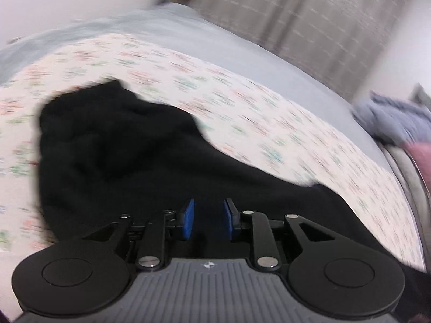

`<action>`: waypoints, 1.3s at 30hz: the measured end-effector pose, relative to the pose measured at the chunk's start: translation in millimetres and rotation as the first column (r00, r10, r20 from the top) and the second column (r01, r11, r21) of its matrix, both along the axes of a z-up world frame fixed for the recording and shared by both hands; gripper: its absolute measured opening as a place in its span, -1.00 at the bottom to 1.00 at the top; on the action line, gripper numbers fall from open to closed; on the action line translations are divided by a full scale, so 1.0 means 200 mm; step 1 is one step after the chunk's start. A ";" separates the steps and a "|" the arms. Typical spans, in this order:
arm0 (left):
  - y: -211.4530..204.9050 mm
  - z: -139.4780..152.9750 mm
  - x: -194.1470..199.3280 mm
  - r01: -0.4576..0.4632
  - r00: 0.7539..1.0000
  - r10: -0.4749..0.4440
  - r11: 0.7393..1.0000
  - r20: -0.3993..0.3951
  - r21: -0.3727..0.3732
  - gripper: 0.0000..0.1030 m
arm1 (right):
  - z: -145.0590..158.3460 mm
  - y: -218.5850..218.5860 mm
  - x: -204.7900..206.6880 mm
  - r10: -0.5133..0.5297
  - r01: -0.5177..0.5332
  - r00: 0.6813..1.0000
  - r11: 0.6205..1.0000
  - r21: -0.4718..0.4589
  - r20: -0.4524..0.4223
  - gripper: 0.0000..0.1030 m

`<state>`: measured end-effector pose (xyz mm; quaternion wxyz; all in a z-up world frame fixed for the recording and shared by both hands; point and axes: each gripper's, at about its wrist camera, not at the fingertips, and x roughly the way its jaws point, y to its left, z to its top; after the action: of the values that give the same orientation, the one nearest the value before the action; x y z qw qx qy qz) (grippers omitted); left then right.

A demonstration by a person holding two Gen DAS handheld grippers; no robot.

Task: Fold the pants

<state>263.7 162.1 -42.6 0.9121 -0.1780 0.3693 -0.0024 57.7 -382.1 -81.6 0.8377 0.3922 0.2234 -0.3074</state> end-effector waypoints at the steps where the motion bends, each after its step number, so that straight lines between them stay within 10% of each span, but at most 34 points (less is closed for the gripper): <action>1: -0.05 -0.02 0.02 0.034 0.999 -0.034 0.999 -0.011 -0.002 -0.63 | 0.01 0.01 0.00 0.004 -0.004 1.000 1.000 -0.005 0.002 -0.87; 11: -0.39 -0.15 0.28 0.202 0.979 -0.205 0.964 0.000 0.173 -0.56 | -0.01 0.02 0.00 0.027 -0.028 0.999 1.000 -0.008 -0.026 -0.86; 14: -0.41 -0.18 0.35 0.148 0.988 -0.153 0.963 0.005 0.227 -0.55 | -0.01 0.01 0.00 0.025 -0.025 0.999 1.000 0.003 -0.032 -0.86; 20: -0.10 -0.15 0.43 0.027 0.999 -0.028 0.998 0.023 0.049 -0.62 | -0.05 -0.02 0.01 0.012 -0.010 0.997 1.000 0.030 -0.072 -0.86; 28: 0.08 -0.19 0.46 -0.062 0.998 0.058 0.981 0.026 0.183 -0.88 | -0.04 0.03 0.03 0.002 -0.002 0.996 1.000 -0.001 -0.084 -0.86; 39: -0.26 -0.02 0.23 0.035 0.998 -0.044 0.981 0.043 0.191 -0.39 | 0.28 0.43 0.17 0.153 -0.160 0.987 0.896 -0.413 -0.051 -0.86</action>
<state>309.8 109.4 -45.7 0.9332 -0.0826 0.3497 0.0108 92.1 -295.1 -24.7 0.9220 0.1831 0.1906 -0.2829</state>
